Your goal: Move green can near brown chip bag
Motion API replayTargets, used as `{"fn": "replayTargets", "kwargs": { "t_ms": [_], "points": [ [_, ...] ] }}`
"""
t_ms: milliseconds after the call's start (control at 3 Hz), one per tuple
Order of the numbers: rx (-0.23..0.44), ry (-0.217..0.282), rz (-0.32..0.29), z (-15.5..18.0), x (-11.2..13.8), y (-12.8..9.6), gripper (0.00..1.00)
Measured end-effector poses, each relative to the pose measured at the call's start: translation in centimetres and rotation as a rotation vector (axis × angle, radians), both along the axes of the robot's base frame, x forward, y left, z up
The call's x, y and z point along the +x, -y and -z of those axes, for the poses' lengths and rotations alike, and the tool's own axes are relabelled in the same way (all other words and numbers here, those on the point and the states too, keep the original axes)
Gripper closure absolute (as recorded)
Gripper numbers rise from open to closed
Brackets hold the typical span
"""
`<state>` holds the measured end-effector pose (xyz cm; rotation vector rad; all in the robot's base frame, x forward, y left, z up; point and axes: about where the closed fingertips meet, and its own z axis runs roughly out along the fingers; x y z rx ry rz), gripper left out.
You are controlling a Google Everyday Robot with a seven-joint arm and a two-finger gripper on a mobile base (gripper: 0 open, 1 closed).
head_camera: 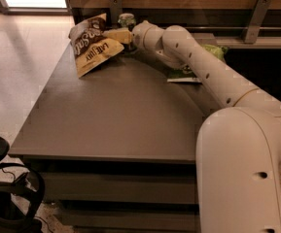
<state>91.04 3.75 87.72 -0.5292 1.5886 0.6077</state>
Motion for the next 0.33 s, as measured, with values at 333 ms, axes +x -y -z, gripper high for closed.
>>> {"fn": "replayTargets", "kwargs": {
  "t_ms": [333],
  "points": [
    [0.0,0.0,0.0,0.0,0.0,0.0,0.0]
  ]
}}
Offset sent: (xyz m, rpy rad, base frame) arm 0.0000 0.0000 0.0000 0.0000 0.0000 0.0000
